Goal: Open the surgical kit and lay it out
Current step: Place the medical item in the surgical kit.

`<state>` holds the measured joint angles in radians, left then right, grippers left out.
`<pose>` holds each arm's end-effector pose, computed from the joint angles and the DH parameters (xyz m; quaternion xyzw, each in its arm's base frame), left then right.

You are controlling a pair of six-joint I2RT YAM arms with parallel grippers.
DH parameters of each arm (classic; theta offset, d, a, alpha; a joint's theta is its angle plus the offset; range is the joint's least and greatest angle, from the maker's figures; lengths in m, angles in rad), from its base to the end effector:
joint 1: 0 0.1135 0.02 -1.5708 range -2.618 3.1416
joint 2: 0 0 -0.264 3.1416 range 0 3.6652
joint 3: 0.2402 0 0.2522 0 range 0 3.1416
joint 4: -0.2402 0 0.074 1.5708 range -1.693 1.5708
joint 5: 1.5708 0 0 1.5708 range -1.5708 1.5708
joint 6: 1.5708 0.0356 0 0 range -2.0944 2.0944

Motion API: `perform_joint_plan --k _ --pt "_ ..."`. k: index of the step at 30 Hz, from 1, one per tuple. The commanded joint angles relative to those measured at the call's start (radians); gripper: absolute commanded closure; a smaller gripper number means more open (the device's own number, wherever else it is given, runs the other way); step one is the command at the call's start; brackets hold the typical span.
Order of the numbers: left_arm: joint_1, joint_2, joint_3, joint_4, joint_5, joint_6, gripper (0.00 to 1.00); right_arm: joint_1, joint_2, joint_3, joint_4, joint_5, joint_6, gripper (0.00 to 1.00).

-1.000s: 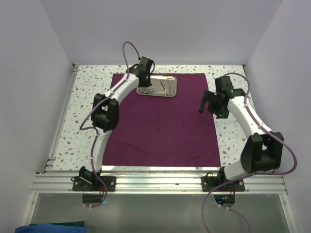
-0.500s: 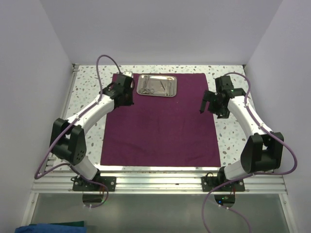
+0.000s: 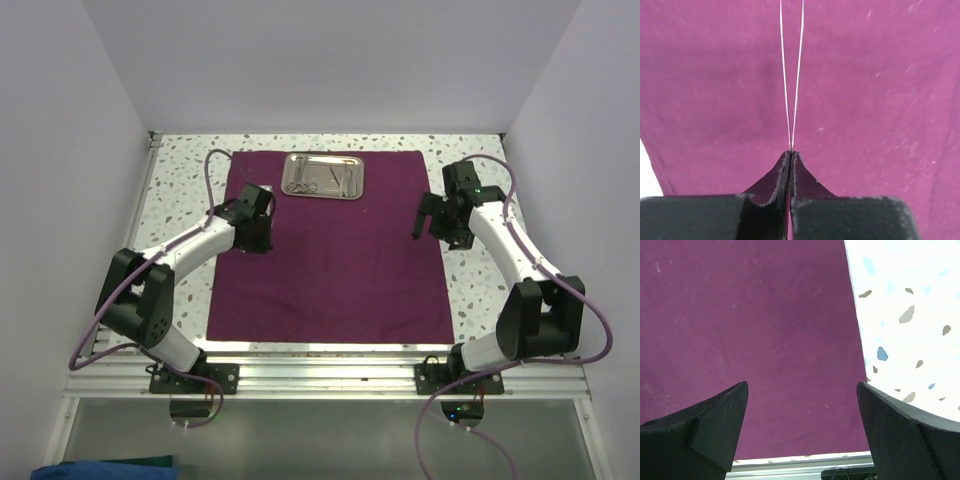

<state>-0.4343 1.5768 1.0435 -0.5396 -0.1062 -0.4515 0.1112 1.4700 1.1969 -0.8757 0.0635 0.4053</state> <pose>0.2876 -0.1292 0.2085 -0.0214 0.9677 -0.0590 0.2443 0.2888 0.0300 0.2679 0.1498 0.9658 0.0234 0.2103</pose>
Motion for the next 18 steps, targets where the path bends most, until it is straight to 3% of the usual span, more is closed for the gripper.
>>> perform_joint_plan --k 1,3,4,6,9,18 --pt "-0.004 -0.031 -0.019 0.015 0.034 -0.026 0.9 -0.001 -0.048 -0.017 -0.005 0.038 -0.019 0.05" --pt "-0.004 -0.024 -0.014 0.004 0.039 -0.024 0.54 -0.001 -0.057 -0.025 -0.005 0.044 -0.02 0.04" --pt "-0.004 -0.024 0.004 -0.002 0.027 -0.021 0.26 -0.001 -0.059 -0.028 -0.005 0.045 -0.02 0.03" --pt "-0.004 -0.021 0.041 -0.011 0.005 -0.007 0.03 -0.002 -0.062 -0.03 -0.005 0.052 -0.02 0.03" --pt "-0.004 0.032 0.206 -0.013 -0.027 0.029 0.01 -0.002 -0.068 -0.033 -0.002 0.055 -0.02 0.02" --pt "0.006 0.441 0.769 -0.036 -0.069 0.131 0.02 -0.002 -0.08 -0.031 -0.012 0.045 -0.019 0.02"
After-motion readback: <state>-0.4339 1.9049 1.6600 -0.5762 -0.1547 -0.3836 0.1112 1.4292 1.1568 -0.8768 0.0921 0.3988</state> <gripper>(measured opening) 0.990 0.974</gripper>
